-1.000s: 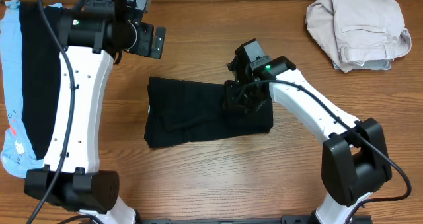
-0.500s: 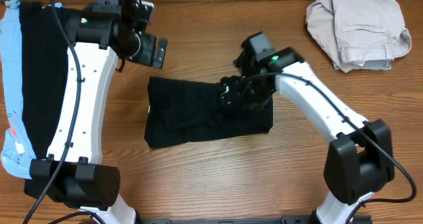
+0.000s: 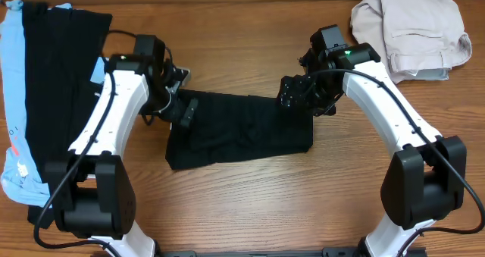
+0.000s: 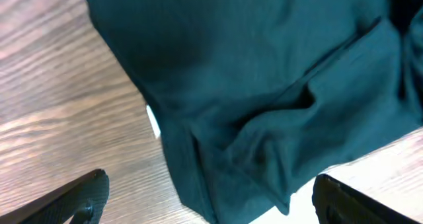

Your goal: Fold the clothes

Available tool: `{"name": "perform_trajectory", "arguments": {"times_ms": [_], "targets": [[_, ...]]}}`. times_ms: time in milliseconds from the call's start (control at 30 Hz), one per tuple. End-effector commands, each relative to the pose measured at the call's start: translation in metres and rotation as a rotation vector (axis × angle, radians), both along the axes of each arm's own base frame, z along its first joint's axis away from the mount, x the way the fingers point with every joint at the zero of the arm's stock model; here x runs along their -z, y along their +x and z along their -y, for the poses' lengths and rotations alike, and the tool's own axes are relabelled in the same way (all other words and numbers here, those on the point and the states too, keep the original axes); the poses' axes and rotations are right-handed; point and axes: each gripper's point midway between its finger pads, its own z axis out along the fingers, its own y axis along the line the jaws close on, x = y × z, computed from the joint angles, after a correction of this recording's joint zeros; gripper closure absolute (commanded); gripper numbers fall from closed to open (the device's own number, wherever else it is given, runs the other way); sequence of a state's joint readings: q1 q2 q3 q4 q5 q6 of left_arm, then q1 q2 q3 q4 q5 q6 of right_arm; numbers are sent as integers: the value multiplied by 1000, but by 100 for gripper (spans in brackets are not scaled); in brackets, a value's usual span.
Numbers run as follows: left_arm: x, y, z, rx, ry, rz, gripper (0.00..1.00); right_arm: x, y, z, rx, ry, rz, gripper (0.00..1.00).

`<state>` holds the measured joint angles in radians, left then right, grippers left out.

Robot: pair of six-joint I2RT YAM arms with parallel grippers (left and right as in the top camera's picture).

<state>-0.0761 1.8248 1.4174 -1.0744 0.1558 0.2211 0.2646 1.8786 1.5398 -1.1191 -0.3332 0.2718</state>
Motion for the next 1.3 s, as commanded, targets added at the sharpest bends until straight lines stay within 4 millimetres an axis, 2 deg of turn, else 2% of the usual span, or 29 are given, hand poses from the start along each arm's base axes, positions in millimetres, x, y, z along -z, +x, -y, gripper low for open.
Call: {"name": "perform_trajectory", "arguments": {"times_ms": [0,233,400,700,767,800,833,900,967,1000,1067,1100,1133,1167,1233,1267], "targets": [[23,-11,1,28,-17,-22,0,-11,6,0,-14,-9,49,4],[59,-16,-8,34,36,7,0,-11,6,0,-14,-9,49,4],[76,-15,-8,37,34,45,0,-11,6,0,-14,-9,50,4],[93,-21,-9,36,32,64,13,-10,7,4,-9,-33,56,4],[97,-22,-9,35,32,75,22,-10,7,4,-9,-33,56,4],[99,-22,-9,31,31,77,30,-10,7,4,-9,-33,56,5],[101,-24,-8,25,30,75,39,-10,7,4,-9,-33,55,5],[102,-26,-9,24,30,69,71,-10,7,4,-9,-33,54,7],[102,-26,-9,25,31,68,89,-10,7,4,-9,-34,54,9],[102,-26,-9,24,31,68,96,-10,7,4,-9,-33,53,12],[102,-26,-9,9,30,64,96,-7,6,4,-9,-34,50,25],[101,-26,-9,1,29,62,96,-5,5,4,-9,-34,48,36],[99,-24,-9,-15,27,65,96,0,2,3,-12,-31,38,59],[96,-21,-9,-28,25,67,96,4,0,1,-17,-25,32,73],[87,-13,-8,-51,21,77,96,12,-6,-5,-26,4,16,93],[81,-8,-8,-55,19,83,96,16,-8,-9,-33,23,10,96]]}}
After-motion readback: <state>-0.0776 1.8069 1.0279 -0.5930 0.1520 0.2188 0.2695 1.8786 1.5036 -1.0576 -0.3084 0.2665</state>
